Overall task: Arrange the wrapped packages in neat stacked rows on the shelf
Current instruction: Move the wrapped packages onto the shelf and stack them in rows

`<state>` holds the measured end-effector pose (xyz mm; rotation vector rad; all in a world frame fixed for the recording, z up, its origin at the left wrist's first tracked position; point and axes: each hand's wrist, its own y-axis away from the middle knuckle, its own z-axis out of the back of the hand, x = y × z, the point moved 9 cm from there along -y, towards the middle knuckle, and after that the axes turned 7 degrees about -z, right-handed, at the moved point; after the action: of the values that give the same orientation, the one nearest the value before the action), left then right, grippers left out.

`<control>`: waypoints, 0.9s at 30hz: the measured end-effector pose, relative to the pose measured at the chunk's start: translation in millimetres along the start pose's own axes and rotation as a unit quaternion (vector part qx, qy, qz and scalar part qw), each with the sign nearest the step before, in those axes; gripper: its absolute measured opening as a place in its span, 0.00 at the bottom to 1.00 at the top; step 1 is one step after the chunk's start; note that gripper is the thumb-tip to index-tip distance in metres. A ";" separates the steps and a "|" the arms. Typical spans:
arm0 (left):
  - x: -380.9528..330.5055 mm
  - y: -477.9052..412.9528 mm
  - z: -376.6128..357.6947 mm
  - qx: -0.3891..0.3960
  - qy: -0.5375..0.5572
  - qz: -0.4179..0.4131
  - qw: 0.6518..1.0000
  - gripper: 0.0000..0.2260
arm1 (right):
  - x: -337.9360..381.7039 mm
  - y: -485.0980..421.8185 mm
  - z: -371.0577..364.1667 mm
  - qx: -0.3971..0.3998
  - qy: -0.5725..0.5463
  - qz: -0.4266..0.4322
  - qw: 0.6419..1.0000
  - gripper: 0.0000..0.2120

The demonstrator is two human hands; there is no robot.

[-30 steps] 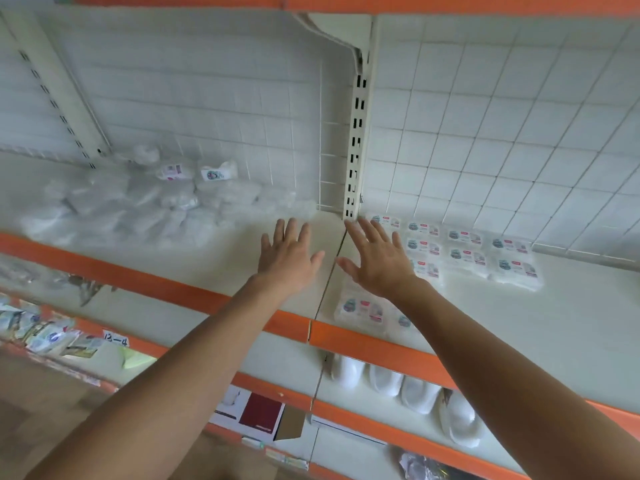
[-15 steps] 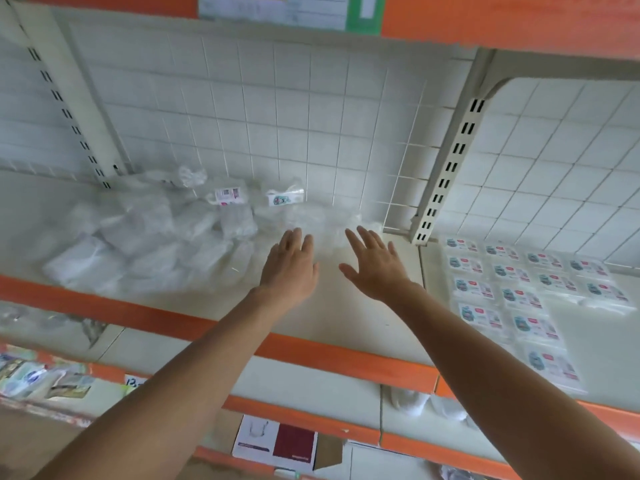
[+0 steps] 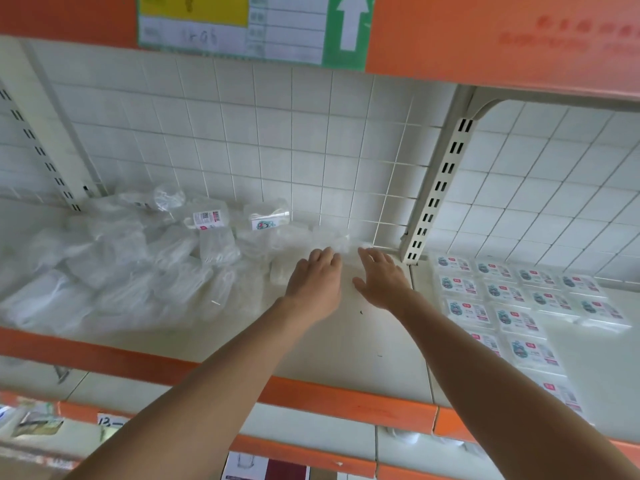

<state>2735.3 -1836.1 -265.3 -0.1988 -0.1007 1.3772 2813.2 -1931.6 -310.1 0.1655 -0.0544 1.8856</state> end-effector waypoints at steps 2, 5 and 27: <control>-0.6 -6.9 2.5 -0.002 -0.016 0.004 1.000 0.12 | -2.1 -1.3 5.5 -0.021 0.020 0.003 1.000 0.28; -5.6 -20.2 1.8 -0.002 -0.014 -0.016 1.000 0.14 | -5.2 -2.0 7.1 -0.031 0.024 0.005 0.999 0.25; -5.8 -70.3 -11.6 0.090 0.023 -0.054 0.994 0.16 | -32.6 13.5 18.3 -0.005 -0.119 0.026 0.993 0.20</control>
<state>2804.1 -1855.3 -262.5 -0.0729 0.0516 1.2662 2812.0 -1968.7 -296.0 0.3851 -0.2323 1.9082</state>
